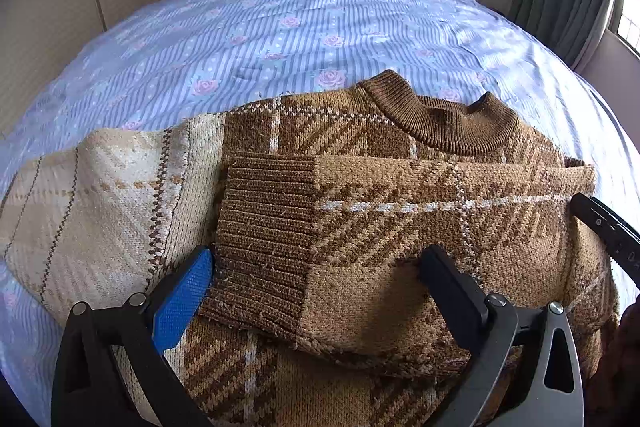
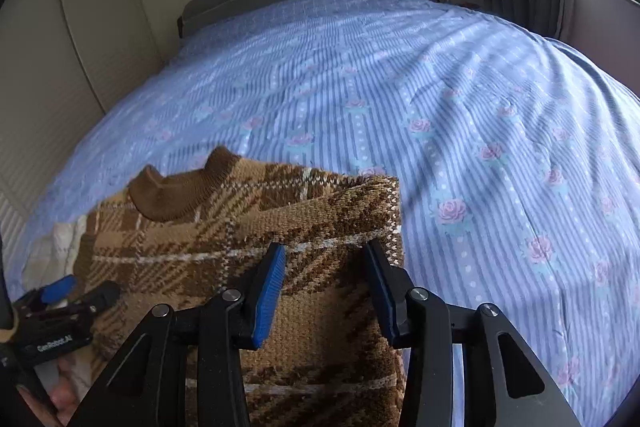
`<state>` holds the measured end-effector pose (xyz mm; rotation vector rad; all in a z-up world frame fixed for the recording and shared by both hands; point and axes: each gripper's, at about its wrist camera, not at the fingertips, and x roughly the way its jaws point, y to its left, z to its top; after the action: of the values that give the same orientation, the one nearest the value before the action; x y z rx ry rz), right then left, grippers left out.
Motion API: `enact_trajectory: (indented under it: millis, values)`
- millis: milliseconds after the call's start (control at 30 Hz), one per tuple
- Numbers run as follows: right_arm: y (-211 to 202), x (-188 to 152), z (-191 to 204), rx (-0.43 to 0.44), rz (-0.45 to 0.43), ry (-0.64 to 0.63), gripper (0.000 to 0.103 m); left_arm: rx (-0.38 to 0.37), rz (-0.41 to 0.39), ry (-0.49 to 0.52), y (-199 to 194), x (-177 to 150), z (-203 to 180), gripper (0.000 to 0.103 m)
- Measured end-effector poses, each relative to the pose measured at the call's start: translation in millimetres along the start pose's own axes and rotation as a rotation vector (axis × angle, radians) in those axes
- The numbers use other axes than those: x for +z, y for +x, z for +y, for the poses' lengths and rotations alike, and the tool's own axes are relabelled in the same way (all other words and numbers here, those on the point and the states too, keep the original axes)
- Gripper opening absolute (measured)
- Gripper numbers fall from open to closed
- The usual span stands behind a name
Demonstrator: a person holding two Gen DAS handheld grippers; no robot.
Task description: Fold small clothes
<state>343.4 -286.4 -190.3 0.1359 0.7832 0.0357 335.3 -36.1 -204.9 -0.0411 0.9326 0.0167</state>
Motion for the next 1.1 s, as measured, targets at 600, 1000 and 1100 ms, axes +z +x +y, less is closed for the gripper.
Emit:
enact_trajectory:
  millis: [600,1000,1100]
  values:
    - [-52,-56,9,-0.003,0.055,-0.016,0.043,0.015,0.027,-0.012,-15,-16,6,0.103]
    - [-96,-42,37,-0.013,-0.016,-0.002,0.053,0.022,-0.013,-0.061,-58,-13,34,0.103]
    - [-108,-39,63,-0.013,-0.052,-0.008,0.056,0.041,-0.031,-0.088,-75,-14,62,0.103]
